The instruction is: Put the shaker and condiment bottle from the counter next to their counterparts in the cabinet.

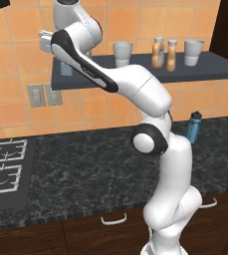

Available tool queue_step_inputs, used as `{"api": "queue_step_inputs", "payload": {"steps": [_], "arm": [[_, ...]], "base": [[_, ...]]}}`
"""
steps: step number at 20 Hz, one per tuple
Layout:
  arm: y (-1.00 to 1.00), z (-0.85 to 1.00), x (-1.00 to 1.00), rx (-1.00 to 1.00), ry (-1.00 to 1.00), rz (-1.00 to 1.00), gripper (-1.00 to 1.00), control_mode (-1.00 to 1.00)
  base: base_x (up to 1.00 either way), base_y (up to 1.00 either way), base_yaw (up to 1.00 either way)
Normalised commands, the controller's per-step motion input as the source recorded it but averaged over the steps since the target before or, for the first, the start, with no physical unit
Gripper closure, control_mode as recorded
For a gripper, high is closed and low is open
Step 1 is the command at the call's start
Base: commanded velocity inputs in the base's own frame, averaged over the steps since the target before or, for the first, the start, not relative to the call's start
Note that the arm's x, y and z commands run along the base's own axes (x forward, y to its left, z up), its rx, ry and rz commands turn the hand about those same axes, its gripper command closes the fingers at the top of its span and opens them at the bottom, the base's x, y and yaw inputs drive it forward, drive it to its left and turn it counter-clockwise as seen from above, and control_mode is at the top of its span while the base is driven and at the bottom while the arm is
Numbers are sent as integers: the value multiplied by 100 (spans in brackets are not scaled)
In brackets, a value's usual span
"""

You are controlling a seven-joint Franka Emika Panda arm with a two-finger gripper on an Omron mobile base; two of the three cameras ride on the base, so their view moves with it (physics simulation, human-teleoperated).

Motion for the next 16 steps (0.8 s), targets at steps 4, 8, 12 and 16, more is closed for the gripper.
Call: {"api": "queue_step_inputs", "payload": {"steps": [4, 8, 12, 16], "arm": [[21, -17, 30, 0, 0, -4, 100, -100], [14, -14, 28, 0, 0, -4, 100, -100], [2, -14, 23, 0, 0, -1, 100, -100], [4, -28, 10, 0, 0, 0, 100, -100]], "base": [[0, 0, 0], [0, 0, 0], [0, 0, 0], [0, 0, 0]]}}
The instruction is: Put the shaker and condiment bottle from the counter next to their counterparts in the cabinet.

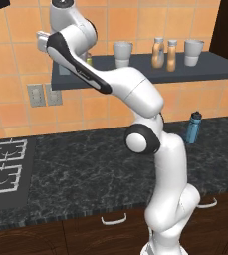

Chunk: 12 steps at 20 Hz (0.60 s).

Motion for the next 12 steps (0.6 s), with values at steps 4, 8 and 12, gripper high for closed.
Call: {"api": "queue_step_inputs", "payload": {"steps": [4, 8, 12], "arm": [[17, -34, 0, 0, 0, 0, 100, -100], [13, -29, 1, 0, 0, 0, 100, -100], [0, -27, 10, 1, 0, 0, 100, -100]], "base": [[0, 0, 0], [0, 0, 0], [0, 0, 0]]}}
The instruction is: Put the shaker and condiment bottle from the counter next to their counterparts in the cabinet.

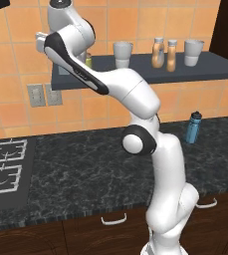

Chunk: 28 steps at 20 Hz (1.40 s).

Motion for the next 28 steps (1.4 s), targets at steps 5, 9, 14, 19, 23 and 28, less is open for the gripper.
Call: {"api": "queue_step_inputs", "payload": {"steps": [5, 9, 14, 19, 23, 28], "arm": [[19, -30, 3, 1, 1, 0, -100, -100], [23, -21, 13, 0, 1, 0, -100, -100], [0, 0, 37, 0, 0, 0, -100, -100], [0, 0, 20, 0, 0, 0, -100, -100], [25, 35, -9, 0, -7, 0, -100, -100], [37, 70, -28, 2, -15, 0, -100, -100]], "base": [[0, 0, 0], [0, 0, 0], [0, 0, 0], [0, 0, 0], [0, 0, 0], [0, 0, 0]]}}
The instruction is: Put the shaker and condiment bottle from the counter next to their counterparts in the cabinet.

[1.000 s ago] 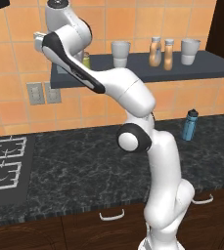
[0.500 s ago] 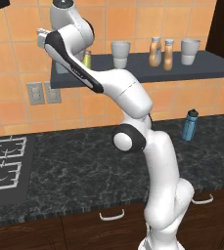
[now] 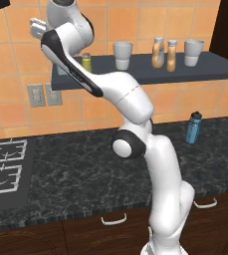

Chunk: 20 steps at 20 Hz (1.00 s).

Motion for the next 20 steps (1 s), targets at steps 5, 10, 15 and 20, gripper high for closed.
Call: {"api": "queue_step_inputs", "payload": {"steps": [5, 10, 15, 20], "arm": [[26, 82, -19, 1, -16, 0, -100, -100], [2, 27, -51, 0, -14, 0, -100, -100], [0, -50, -100, 0, -3, 0, -100, -100], [-5, -91, -100, 2, -1, 0, -100, -100]], "base": [[0, 0, 0], [0, 0, 0], [0, 0, 0], [0, 0, 0]]}}
